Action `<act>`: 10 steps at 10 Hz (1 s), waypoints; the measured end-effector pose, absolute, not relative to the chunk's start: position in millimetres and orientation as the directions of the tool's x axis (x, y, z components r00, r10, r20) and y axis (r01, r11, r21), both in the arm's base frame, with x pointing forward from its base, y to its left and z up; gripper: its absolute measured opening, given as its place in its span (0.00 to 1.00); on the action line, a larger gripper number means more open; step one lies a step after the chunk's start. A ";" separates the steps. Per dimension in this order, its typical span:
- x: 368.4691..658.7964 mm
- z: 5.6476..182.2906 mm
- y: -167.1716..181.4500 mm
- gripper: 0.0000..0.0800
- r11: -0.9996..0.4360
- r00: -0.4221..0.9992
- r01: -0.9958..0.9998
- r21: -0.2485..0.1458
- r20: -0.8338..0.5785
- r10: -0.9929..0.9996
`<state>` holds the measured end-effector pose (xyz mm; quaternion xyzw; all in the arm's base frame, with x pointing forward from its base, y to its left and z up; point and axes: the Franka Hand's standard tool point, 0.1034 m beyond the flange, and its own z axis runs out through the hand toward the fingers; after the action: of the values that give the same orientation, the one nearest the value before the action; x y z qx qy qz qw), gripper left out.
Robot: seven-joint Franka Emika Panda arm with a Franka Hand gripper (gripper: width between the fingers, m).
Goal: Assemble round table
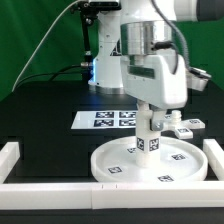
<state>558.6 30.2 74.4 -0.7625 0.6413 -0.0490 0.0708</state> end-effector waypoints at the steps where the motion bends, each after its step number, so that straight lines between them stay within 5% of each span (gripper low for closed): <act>1: 558.5 74.5 27.3 0.52 -0.137 0.144 -0.975 -0.173 -0.026 -0.989; 3: 558.8 74.1 27.5 0.52 -0.091 0.097 -0.981 -0.171 -0.030 -0.995; 5: 558.8 74.1 25.9 0.77 -0.121 0.127 -0.978 -0.173 -0.025 -0.992; 10: 561.6 84.6 18.2 0.81 -0.553 0.551 -0.810 -0.195 0.072 -0.832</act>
Offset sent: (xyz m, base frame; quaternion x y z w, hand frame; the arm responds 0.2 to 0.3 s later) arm 0.0000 0.0000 0.0000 0.0000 0.0000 0.0000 1.0000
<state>561.6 18.2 84.6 -0.8778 0.4675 -0.0782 0.0692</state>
